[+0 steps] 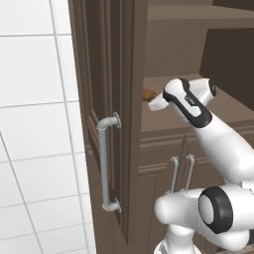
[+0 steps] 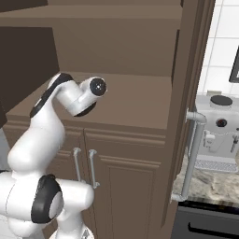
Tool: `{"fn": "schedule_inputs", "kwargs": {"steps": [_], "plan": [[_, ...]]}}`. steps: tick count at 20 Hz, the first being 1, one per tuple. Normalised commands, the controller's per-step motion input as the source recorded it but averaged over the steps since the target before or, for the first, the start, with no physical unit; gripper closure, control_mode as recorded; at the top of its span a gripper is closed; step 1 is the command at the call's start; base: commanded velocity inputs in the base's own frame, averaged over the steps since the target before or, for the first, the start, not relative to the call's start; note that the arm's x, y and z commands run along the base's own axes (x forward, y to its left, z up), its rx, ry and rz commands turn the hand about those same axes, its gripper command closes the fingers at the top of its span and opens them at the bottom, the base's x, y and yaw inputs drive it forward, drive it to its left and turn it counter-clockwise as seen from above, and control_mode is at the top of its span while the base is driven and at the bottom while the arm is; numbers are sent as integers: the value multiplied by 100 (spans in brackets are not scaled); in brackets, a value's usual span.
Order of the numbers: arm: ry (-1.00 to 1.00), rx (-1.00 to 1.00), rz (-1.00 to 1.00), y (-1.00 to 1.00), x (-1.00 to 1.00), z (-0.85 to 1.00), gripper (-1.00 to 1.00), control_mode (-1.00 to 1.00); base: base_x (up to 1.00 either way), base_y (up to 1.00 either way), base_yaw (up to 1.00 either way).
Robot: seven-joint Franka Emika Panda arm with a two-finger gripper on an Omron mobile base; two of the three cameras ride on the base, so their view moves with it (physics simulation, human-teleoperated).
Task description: Pick the potatos from the cabinet and place them in one bowl. Pick the lime from the sink and place it in the other bowl.
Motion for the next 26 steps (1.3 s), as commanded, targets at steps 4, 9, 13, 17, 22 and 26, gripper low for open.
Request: {"fn": "schedule_inputs", "kwargs": {"steps": [4,9,13,17,22,26], "plan": [[0,0,-25,0,-44,14,100,-100,0,0,0],[2,0,-25,0,-47,15,100,-100,0,0,0],[7,0,-26,0,-49,21,100,-100,0,0,0],[13,0,-25,-3,-47,34,100,-100,0,0,0],[17,0,-22,-16,-51,35,100,-100,0,0,0],[18,0,-17,-25,-51,34,100,-100,0,0,0]]}}
